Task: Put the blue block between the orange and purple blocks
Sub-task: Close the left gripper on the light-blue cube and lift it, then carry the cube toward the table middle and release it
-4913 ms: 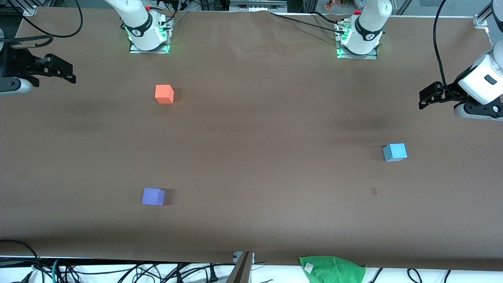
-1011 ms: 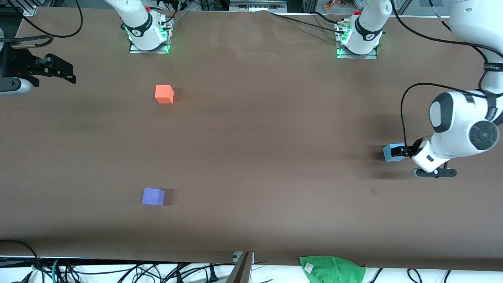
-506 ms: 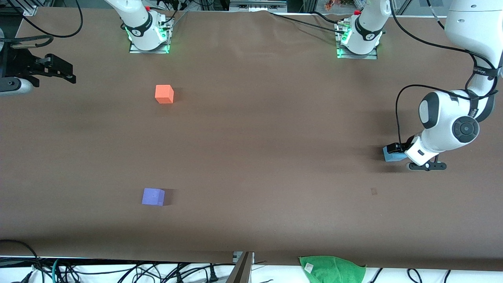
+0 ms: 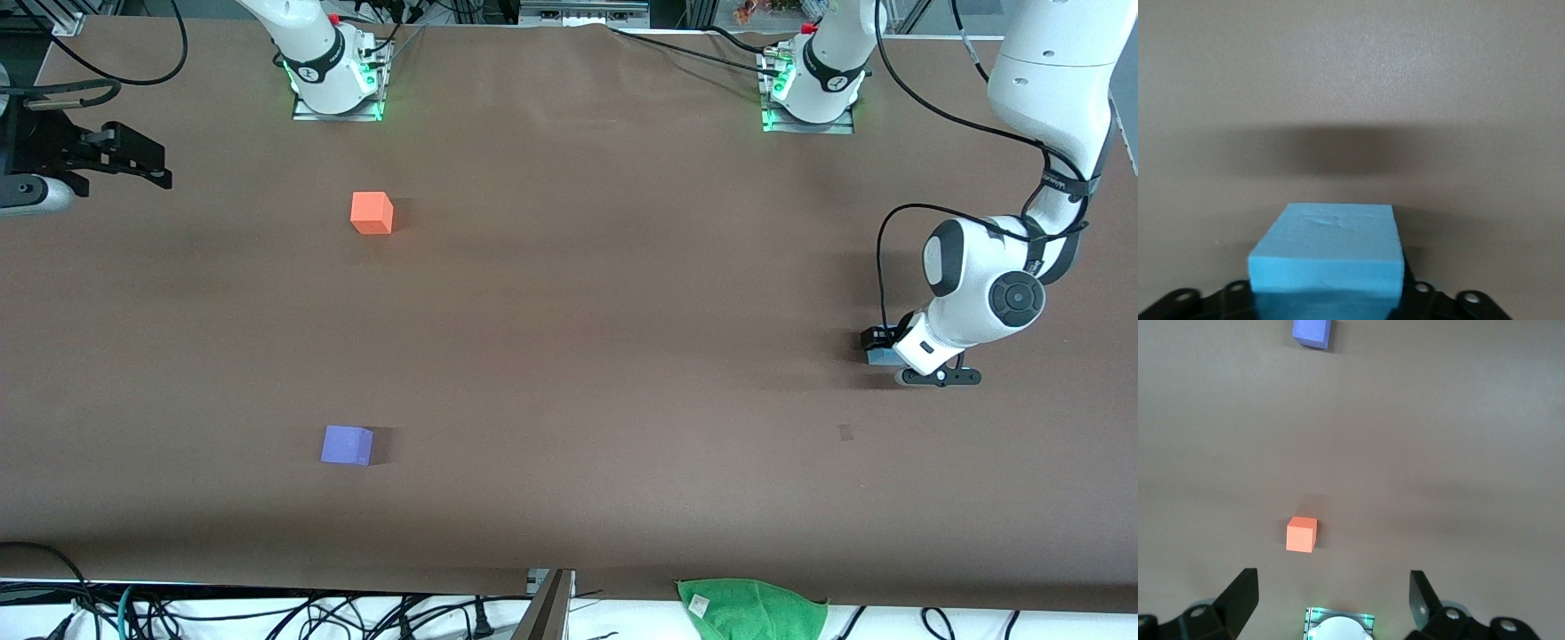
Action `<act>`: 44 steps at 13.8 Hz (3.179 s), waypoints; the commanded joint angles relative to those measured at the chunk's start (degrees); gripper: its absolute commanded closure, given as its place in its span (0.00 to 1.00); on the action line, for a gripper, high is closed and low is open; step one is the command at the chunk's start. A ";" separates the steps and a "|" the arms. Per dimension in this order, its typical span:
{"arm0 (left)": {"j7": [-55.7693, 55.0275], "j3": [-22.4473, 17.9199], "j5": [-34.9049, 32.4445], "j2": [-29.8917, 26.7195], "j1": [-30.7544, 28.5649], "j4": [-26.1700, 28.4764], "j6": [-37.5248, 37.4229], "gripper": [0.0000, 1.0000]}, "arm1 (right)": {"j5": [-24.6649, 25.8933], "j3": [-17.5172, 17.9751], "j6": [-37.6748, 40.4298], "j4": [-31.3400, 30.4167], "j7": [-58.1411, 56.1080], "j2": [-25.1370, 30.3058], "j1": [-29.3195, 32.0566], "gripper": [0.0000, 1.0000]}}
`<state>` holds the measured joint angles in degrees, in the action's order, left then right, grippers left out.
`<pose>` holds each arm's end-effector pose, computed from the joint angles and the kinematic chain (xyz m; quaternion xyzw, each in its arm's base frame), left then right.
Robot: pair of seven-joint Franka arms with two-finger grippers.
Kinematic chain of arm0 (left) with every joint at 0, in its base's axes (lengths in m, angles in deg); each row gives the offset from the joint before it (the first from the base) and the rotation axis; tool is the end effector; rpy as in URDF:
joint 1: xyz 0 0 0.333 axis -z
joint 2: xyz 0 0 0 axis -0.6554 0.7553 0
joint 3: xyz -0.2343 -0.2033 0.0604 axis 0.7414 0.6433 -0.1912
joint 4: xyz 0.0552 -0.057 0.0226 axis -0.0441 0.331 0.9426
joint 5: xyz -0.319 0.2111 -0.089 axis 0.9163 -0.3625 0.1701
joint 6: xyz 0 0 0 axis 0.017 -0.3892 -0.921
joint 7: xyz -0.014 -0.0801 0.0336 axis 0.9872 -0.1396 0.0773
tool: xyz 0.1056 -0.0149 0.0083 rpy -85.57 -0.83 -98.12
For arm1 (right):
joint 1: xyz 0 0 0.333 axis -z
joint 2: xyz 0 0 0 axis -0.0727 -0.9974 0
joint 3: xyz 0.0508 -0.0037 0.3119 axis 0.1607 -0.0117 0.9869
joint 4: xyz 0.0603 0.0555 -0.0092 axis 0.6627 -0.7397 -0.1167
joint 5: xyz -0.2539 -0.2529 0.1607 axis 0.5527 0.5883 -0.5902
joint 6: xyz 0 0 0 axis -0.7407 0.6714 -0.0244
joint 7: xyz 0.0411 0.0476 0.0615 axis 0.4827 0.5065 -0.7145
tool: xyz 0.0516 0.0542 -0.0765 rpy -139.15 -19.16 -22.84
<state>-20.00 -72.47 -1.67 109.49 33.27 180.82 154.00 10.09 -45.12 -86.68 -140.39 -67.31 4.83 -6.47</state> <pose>0.5880 0.0658 0.1767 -0.9983 -0.0034 0.0554 0.0196 0.5536 0.0339 0.6405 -0.9960 -0.0597 0.0665 0.0003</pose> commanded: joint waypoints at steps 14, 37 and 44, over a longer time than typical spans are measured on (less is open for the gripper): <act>-22.99 20.72 -0.60 -3.73 12.74 -17.67 -27.13 0.77 | -0.93 0.21 -0.80 -0.34 -1.02 0.31 0.63 0.00; -50.72 13.07 -3.24 -4.47 35.29 -26.57 -28.68 0.00 | -0.75 0.30 -4.50 -0.52 -1.02 -3.29 0.63 0.00; -34.06 13.25 -2.89 -16.09 20.80 -30.51 -46.61 0.00 | -0.93 0.82 -5.81 -0.78 1.34 -7.24 -6.48 0.00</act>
<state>-60.39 -59.72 -4.14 94.75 57.78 151.85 112.18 10.01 -44.21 -91.26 -140.73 -67.16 -1.26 -10.37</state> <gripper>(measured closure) 0.000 0.000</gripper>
